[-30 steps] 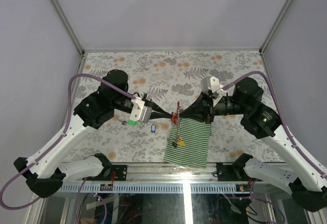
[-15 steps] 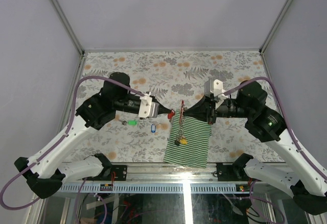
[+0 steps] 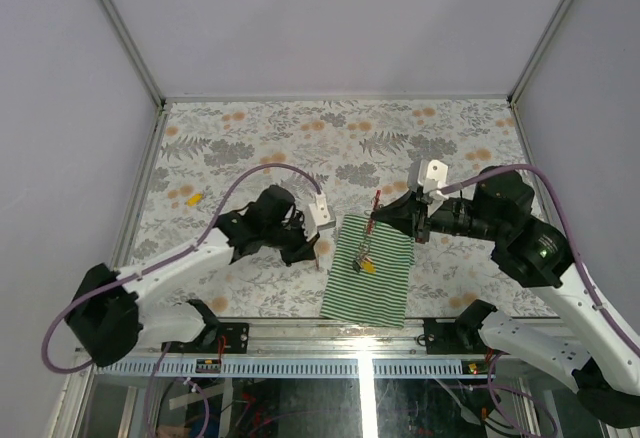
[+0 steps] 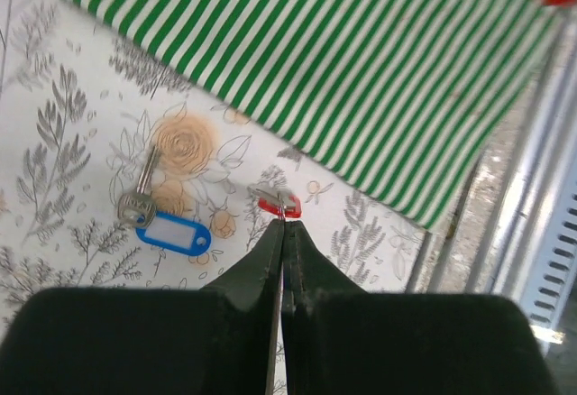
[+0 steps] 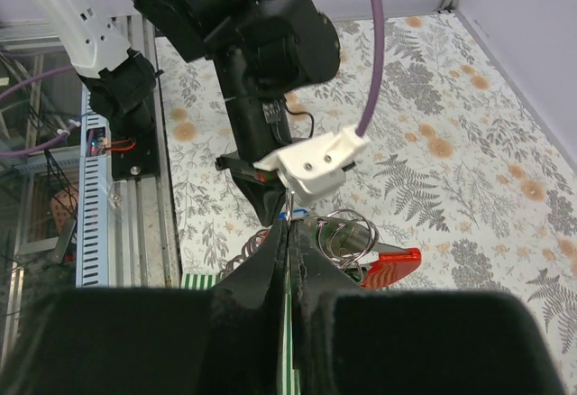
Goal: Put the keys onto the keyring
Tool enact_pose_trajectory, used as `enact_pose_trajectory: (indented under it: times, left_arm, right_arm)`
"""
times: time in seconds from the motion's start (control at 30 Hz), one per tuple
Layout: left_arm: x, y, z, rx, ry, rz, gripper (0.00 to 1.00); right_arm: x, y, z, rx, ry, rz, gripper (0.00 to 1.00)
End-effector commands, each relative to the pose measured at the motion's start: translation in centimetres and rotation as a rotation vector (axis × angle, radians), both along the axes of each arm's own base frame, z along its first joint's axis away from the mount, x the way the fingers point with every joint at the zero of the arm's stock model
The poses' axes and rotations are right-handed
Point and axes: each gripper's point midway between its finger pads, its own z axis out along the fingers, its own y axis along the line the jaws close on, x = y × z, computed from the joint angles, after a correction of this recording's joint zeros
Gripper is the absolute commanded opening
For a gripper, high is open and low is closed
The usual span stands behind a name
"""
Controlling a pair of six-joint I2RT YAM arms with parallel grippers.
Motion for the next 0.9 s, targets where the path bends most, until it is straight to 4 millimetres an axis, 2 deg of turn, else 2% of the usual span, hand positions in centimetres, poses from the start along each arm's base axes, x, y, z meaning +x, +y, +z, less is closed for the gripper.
enact_pose_trajectory:
  times: [0.0,0.17,0.3,0.37,0.47,0.53,0.7,0.87]
  left_arm:
    - [2.9,-0.7,-2.2,0.033,0.02,0.171,0.0]
    - [3.8,-0.5,-5.4,0.112,0.071,0.201,0.0]
    - [5.7,-0.1,-6.4,0.126,0.062,0.262,0.0]
    - [6.7,0.2,-6.4,0.125,0.049,0.298,0.01]
    - [7.6,0.4,-6.2,0.129,0.032,0.332,0.13]
    - [8.0,0.6,-5.9,0.122,0.022,0.361,0.17]
    - [10.1,2.0,-5.1,0.142,0.021,0.597,0.19]
    - [10.3,3.2,-4.6,0.15,0.097,0.807,0.25]
  right_arm:
    - [0.3,-0.4,1.4,0.032,-0.059,-0.03,0.02]
    - [0.4,-0.5,0.9,0.018,-0.052,-0.04,0.02]
    - [0.5,-0.6,0.6,0.011,-0.051,-0.046,0.02]
    - [0.5,-0.6,0.4,0.005,-0.048,-0.048,0.02]
    - [0.4,-0.7,0.3,0.001,-0.049,-0.048,0.02]
    - [0.4,-0.8,0.1,0.0,-0.048,-0.052,0.02]
    - [0.4,-0.9,0.0,0.001,-0.046,-0.054,0.03]
    - [0.5,-1.0,-0.3,-0.003,-0.04,-0.062,0.03]
